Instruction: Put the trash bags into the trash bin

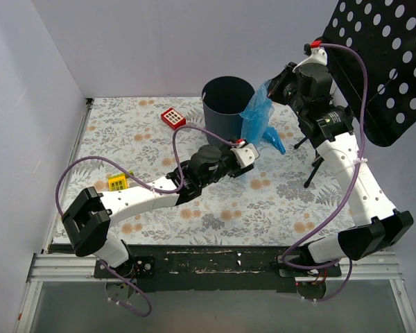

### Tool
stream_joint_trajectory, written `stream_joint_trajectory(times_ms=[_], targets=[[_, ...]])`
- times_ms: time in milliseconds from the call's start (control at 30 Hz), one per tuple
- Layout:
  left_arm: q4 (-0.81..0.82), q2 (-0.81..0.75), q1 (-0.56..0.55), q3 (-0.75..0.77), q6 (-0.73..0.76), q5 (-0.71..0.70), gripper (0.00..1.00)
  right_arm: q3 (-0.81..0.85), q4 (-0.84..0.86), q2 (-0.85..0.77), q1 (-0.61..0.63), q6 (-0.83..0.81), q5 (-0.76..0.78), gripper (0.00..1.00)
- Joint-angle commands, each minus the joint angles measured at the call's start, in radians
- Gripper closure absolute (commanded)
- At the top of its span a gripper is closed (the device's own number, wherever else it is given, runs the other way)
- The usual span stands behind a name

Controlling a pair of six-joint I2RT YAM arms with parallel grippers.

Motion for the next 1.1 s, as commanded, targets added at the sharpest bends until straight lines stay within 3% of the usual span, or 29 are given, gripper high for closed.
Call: stream_joint_trajectory(times_ms=[0, 333, 500, 700, 833, 1067], targets=[[-0.027, 0.036, -0.011, 0.082, -0.002, -0.002, 0.5, 0.041, 0.007, -0.007, 0.001, 0.077, -0.01, 0.99], [-0.053, 0.146, -0.011, 0.168, -0.059, -0.063, 0.5, 0.001, 0.02, -0.043, -0.002, 0.088, 0.009, 0.99], [-0.038, 0.197, -0.007, 0.186, -0.039, -0.12, 0.61, -0.022, 0.017, -0.069, -0.004, 0.091, 0.012, 0.99], [-0.081, 0.171, 0.007, 0.167, -0.032, -0.133, 0.99, -0.049, 0.015, -0.085, -0.016, 0.086, 0.015, 0.99], [-0.119, 0.067, 0.064, 0.128, -0.035, -0.155, 1.0, -0.1, 0.032, -0.097, -0.027, 0.03, 0.027, 0.99], [-0.257, -0.107, 0.275, 0.13, -0.085, -0.109, 1.0, -0.339, 0.176, -0.192, -0.027, -0.263, -0.072, 0.99]])
